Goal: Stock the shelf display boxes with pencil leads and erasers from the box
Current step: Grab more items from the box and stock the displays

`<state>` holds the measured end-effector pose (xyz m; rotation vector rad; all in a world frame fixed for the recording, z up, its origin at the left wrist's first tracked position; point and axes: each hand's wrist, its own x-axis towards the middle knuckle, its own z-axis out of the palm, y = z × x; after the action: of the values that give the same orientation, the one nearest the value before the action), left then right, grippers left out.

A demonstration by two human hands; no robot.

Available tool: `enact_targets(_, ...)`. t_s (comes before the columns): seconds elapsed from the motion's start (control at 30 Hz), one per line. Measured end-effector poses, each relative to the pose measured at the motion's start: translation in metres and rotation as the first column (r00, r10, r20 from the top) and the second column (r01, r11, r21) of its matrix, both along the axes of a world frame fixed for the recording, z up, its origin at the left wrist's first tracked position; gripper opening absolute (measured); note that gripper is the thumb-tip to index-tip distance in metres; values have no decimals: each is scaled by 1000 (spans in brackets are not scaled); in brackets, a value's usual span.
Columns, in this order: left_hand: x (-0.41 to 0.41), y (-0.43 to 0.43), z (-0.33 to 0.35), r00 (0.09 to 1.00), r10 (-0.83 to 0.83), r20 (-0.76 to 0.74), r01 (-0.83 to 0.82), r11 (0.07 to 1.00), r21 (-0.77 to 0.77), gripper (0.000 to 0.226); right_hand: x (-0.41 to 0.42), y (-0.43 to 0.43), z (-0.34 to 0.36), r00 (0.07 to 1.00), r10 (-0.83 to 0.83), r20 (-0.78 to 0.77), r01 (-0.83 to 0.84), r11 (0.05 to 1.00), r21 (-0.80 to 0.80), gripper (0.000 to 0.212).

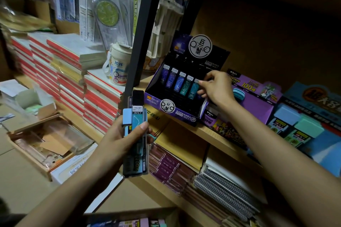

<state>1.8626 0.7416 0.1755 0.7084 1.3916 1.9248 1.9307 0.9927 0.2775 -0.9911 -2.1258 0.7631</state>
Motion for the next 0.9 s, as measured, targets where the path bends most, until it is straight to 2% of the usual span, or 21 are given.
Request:
enact_targets(0.17,4,0,0,1000,-7,-12,7,1000,-12,58,-2,1,9,991,-5,136,10,999,-33,24)
enact_targets(0.3,4,0,0,999,-7,-40,6,1000,-27,56,6,-8,14,994,2,110,11,993,-114,24)
enact_targets(0.33,4,-1,0,999,-6,-45,5,1000,-30,55,11,-13,14,990,-20,136,26,999,-40,24)
enact_targets(0.37,4,-1,0,999,-8,-52,6,1000,-31,53,16,-20,13,979,-58,195,36,993,111,25)
enact_targets(0.43,6,0,1,997,-20,-68,19,1000,-24,51,30,-40,6,957,-89,277,-26,922,387,27)
enact_targets(0.47,7,0,1,997,-29,-75,27,999,-23,51,37,-54,1,961,-22,274,-94,911,402,25)
enact_targets(0.5,8,1,1,996,-35,-80,33,999,-28,52,42,-70,-4,963,97,250,-180,925,335,24)
enact_targets(0.57,10,2,0,994,-48,-95,43,998,-46,53,46,-100,-14,930,337,145,-347,936,50,23)
enact_targets(0.63,14,4,-2,990,-77,-120,70,996,-62,51,44,-117,-23,900,435,23,-422,884,-202,25)
enact_targets(0.8,21,9,-7,980,-124,-155,108,988,-110,54,40,-124,-39,891,429,-150,-450,789,-417,19)
enact_targets(0.9,26,12,-10,987,-125,-102,113,987,-113,54,43,-115,-40,916,363,-170,-400,798,-452,11)
